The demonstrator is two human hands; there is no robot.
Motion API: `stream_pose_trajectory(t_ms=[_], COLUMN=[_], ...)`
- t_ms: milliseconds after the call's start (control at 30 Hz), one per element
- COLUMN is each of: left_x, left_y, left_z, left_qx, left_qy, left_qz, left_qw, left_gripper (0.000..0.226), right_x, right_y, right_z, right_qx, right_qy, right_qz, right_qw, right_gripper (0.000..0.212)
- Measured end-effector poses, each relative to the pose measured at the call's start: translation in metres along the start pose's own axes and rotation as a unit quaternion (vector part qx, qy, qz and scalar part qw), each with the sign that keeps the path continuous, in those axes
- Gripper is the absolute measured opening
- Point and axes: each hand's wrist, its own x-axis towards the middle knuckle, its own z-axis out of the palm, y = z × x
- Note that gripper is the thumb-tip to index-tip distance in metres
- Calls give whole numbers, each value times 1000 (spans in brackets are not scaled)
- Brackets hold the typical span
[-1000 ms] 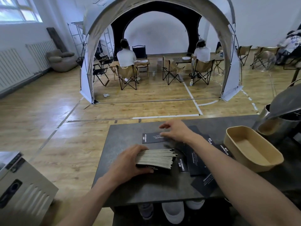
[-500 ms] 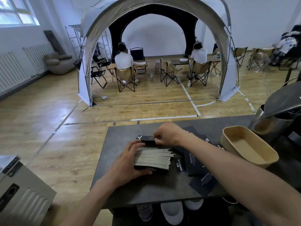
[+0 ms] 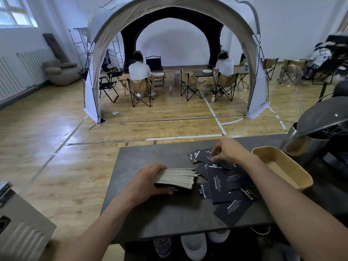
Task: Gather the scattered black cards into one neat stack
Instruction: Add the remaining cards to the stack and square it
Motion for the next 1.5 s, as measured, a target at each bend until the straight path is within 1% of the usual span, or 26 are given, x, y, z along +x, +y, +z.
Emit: stream_pose_trajectory(t_ms=[33,133,233,333,433,500,533,600,633,700,767,833,867,933,967,1000,1033,1067,1100,1133,1167,1233,1367,1433,1467,1500], left_x=[4,9,8,9,10,9,8,6,6,5,5,5,5,5,6,8,9,11,13,14,15,16,13,13,13,13], left_y=[0,-2,-3,-2,2,3,3,0,-1,-2,-3,-2,-3,-3,-4,-4,-5,-7,-9,-10,-11,-13,-14,-17,-18,-18], left_z=[0,-1,-1,-4,-7,-8,-8,-6,-5,-3,-2,-2,-2,-1,-1,-1,-1,-1,0,0,-1,-1,-3,-1,0,2], left_qx=[-2,0,35,66,82,89,91,83,70,38,20,24,32,45,47,44,40,35,29,20,14,5,1,-12,-19,-28], left_qy=[-5,-27,-39,-59,-75,-77,-75,-71,-64,-46,-34,-27,-24,-20,-18,-18,-21,-25,-28,-32,-36,-43,-49,-32,-25,-23], left_qz=[1,4,18,10,1,2,3,0,0,3,4,10,18,25,22,19,14,11,9,8,7,3,1,27,46,58], left_qw=[1000,1000,998,996,994,993,993,994,995,998,999,999,999,998,998,999,999,999,999,999,999,999,999,999,998,998], left_gripper=[78,84,88,95,95,96,100,117,129,145,150,140,127,93,84,80,78,78,78,79,80,84,88,88,93,104], right_x=[-2,-6,-6,-6,-4,-5,-6,-12,-17,-29,-37,-42,-43,-44,-45,-49,-56,-66,-76,-83,-90,-94,-91,-82,-75,-69], right_y=[2,4,2,-2,-1,0,-2,-12,-22,-45,-67,-80,-80,-71,-63,-54,-48,-46,-47,-49,-53,-55,-49,-52,-59,-69], right_z=[4,6,6,9,8,2,-2,-8,-9,-2,14,27,28,21,15,9,6,8,13,22,28,35,-1,-17,-18,-16], right_qx=[-2,-4,-17,-1,-4,33,63,126,154,190,190,206,237,312,289,195,69,-40,-102,-117,-108,-78,87,146,167,185], right_qy=[-12,-3,-2,8,14,24,33,38,24,-32,-92,-107,-99,-50,-6,26,31,16,-15,-44,-57,-51,-58,-25,-7,-11], right_qz=[-6,-24,-24,-25,-34,-30,-32,-59,-80,-115,-141,-152,-136,-75,-36,3,50,87,106,114,118,123,137,84,46,6], right_qw=[1000,1000,1000,1000,999,999,997,990,985,975,967,961,957,946,957,980,996,995,989,986,985,988,985,985,985,983], right_gripper=[28,34,43,38,34,30,27,21,18,18,21,23,26,32,37,43,50,58,65,70,71,65,43,37,36,34])
